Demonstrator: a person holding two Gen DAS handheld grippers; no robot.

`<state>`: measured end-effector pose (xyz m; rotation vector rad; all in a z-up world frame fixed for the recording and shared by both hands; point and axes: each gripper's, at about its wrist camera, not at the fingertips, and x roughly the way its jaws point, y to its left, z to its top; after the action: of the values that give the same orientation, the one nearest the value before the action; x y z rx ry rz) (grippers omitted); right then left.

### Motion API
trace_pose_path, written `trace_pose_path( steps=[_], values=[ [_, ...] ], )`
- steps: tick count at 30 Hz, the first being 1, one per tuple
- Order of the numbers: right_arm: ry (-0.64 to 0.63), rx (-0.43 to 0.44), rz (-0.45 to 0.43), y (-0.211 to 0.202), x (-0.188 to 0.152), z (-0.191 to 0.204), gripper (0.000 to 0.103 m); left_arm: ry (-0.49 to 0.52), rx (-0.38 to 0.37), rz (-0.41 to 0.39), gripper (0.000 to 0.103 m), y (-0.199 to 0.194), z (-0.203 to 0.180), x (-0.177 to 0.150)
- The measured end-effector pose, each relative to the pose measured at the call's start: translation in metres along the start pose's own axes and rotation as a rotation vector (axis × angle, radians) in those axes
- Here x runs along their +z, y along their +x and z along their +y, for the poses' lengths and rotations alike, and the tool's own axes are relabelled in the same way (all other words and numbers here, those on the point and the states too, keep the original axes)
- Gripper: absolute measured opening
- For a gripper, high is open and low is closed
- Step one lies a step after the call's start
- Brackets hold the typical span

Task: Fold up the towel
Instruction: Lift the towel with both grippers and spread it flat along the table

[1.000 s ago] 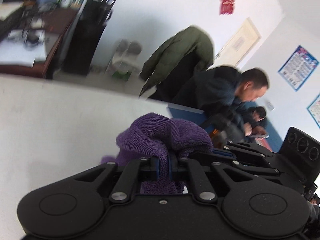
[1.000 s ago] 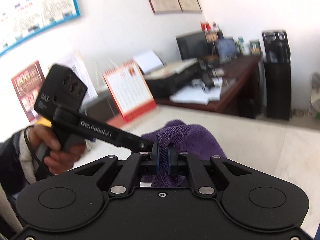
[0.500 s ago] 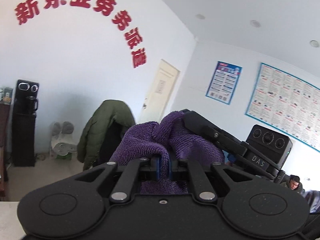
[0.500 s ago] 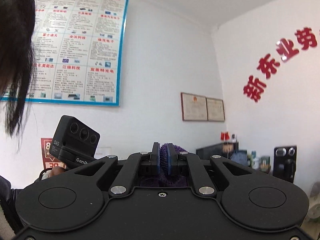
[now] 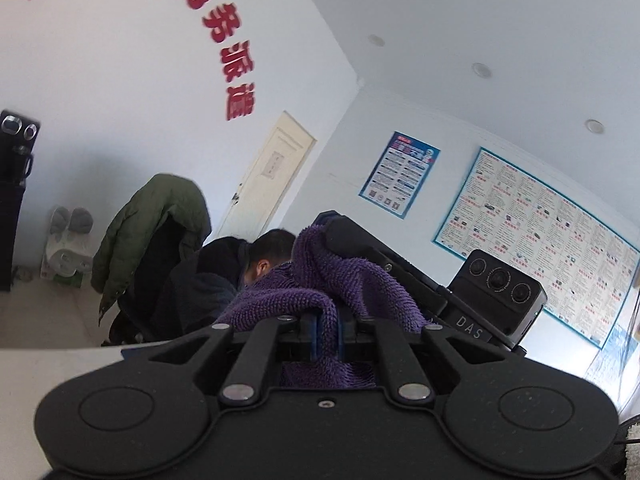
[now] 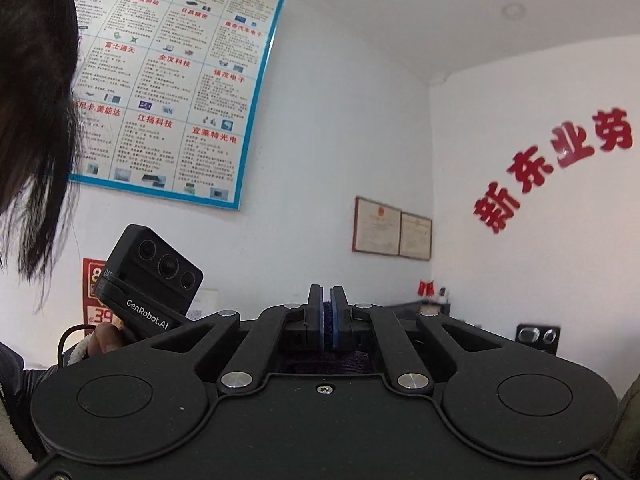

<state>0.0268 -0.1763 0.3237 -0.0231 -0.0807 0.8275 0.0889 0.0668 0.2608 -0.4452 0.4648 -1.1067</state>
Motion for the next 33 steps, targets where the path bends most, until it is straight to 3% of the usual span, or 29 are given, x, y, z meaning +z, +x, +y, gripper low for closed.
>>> trace_pose_path(
  steps=[3,9,12,15,17,19,20,22,23,27,30,33],
  values=[
    [0.091,0.085,0.105,0.045,-0.044,-0.008,0.004,-0.152,0.143,0.005,0.007,-0.026,0.05,-0.036],
    [0.343,0.271,0.414,0.169,-0.187,0.001,0.004,-0.439,0.493,0.039,0.007,-0.095,0.146,-0.143],
    [0.34,0.3,0.556,0.203,-0.246,0.032,0.004,-0.55,0.727,0.096,0.007,-0.138,0.184,-0.205],
    [0.336,0.329,0.699,0.237,-0.306,0.063,0.006,-0.602,0.878,0.127,0.008,-0.174,0.203,-0.236],
    [0.333,0.348,0.794,0.26,-0.346,0.083,0.01,-0.624,0.913,0.122,0.008,-0.189,0.209,-0.25],
    [0.329,0.364,0.88,0.273,-0.381,0.11,0.025,-0.651,0.946,0.087,0.008,-0.204,0.212,-0.257],
    [0.332,0.36,0.888,0.249,-0.383,0.138,0.038,-0.653,0.966,0.072,0.009,-0.209,0.212,-0.258],
    [0.379,0.337,0.852,0.243,-0.372,0.127,0.048,-0.651,1.0,0.033,0.013,-0.219,0.211,-0.259],
    [0.419,0.328,0.816,0.239,-0.365,0.116,0.051,-0.655,1.008,0.009,0.017,-0.224,0.212,-0.258],
    [0.518,0.249,0.716,0.214,-0.334,0.068,0.055,-0.689,1.007,-0.089,0.018,-0.243,0.211,-0.257],
    [0.458,0.172,0.696,0.181,-0.319,0.043,0.055,-0.748,0.974,-0.183,0.019,-0.254,0.211,-0.257],
    [0.333,0.149,0.746,0.148,-0.316,0.034,0.055,-0.766,0.922,-0.253,0.028,-0.257,0.207,-0.251]
  ],
)
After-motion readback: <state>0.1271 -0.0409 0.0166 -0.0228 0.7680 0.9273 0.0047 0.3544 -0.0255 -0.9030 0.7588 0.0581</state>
